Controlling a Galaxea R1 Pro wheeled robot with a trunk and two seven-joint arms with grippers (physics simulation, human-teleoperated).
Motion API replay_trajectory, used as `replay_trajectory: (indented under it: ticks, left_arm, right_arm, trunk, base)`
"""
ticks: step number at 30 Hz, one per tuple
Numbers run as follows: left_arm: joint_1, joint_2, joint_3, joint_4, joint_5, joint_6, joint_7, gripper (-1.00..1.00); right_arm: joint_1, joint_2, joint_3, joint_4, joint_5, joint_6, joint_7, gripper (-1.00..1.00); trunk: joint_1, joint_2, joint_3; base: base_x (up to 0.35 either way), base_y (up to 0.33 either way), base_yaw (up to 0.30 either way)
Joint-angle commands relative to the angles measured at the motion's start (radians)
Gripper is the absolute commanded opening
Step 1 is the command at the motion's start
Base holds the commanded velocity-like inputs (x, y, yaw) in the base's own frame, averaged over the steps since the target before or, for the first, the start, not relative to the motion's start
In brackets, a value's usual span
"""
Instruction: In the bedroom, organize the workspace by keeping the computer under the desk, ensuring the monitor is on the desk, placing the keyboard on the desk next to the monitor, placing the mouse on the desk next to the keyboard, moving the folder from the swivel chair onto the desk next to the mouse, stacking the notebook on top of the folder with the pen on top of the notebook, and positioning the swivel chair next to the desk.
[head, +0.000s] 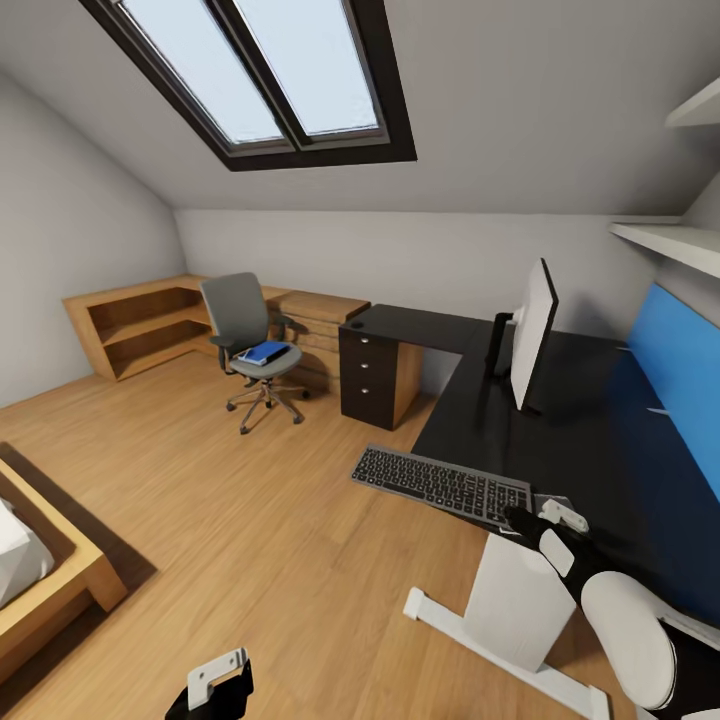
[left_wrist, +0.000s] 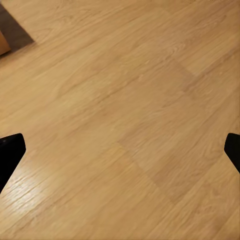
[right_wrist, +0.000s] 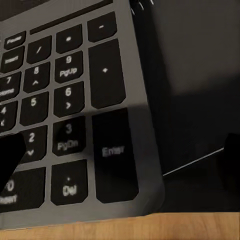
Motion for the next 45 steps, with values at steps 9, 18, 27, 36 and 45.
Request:
replay_trajectory:
  ticks: [9, 18, 27, 36, 45]
  left_arm:
    - [-0.001, 0.001, -0.003, 0.005, 0.008, -0.007, 0.005, 1.00]
    - [0.000, 0.001, -0.003, 0.006, 0.008, -0.007, 0.005, 1.00]
    - [-0.001, 0.001, -0.003, 0.007, 0.008, -0.007, 0.005, 1.00]
    - [0.000, 0.001, -0.003, 0.009, 0.009, -0.007, 0.006, 1.00]
    - [-0.001, 0.001, -0.003, 0.023, 0.008, -0.007, 0.006, 1.00]
  right_arm:
    - [0.000, -0.001, 0.002, -0.002, -0.007, 0.004, -0.002, 1.00]
    - [0.000, -0.002, 0.002, -0.003, -0.008, 0.004, -0.002, 1.00]
    - [0.000, -0.003, 0.002, -0.005, -0.007, 0.004, -0.002, 1.00]
    - [0.000, -0.003, 0.002, -0.006, -0.006, 0.004, -0.002, 1.00]
    - [0.000, -0.003, 0.002, -0.006, -0.006, 0.002, -0.002, 1.00]
  trunk:
    - [0.000, -0.001, -0.001]
    - [0.000, -0.001, -0.001]
    - [0.000, -0.001, -0.001]
    - [0.000, -0.001, -0.001]
    - [0.000, -0.001, -0.001]
  base:
    - [0.009, 0.000, 0.000]
    - [0.071, 0.000, 0.000]
    - [0.157, 0.000, 0.000]
    - [0.120, 0.000, 0.000]
    - [0.018, 0.001, 0.000]
